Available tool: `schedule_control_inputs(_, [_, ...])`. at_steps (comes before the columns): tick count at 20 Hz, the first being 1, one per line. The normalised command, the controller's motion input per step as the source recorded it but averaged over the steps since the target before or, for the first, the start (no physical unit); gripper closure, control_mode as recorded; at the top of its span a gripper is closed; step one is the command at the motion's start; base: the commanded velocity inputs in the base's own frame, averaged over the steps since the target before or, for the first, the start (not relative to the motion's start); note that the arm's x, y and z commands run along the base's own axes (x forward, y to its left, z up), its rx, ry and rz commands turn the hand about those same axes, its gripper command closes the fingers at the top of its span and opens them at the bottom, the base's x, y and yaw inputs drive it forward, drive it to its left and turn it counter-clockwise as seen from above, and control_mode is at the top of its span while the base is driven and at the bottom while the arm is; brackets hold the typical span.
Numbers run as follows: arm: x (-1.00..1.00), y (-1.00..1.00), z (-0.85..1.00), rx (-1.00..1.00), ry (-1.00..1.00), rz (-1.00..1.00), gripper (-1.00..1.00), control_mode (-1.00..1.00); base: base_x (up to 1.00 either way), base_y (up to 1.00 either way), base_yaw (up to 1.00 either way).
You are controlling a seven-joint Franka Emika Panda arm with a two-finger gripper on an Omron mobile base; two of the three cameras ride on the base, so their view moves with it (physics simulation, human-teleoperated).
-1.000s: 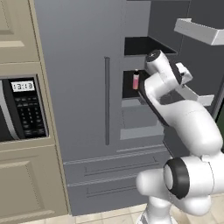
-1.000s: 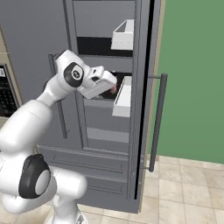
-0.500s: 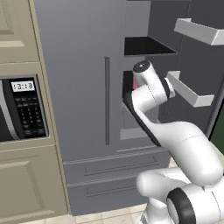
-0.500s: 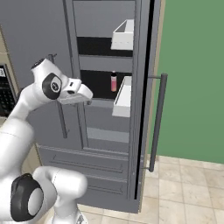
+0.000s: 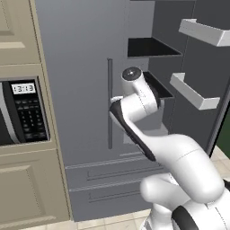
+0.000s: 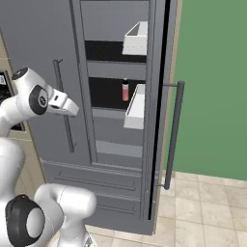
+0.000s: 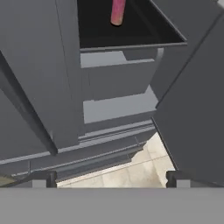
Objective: Open the fridge, grab two sodas, and place both sodas inside the bowl with ice on the dining counter.
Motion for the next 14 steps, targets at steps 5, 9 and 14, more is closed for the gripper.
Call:
schedule_control_inputs(5, [0.02, 0.48, 0.14, 0.06, -0.21, 0.06, -1.0, -1.0, 0.0, 0.0, 0.0])
schedule_control_inputs(9, [0.26, 0.36, 0.19, 0.05, -0.12, 0.12, -1.0, -1.0, 0.0, 0.0, 0.0])
schedule_control_inputs(14, [0.39, 0.23, 0.13, 0.05, -0.05, 0.13, -1.0, -1.0, 0.0, 0.0, 0.0])
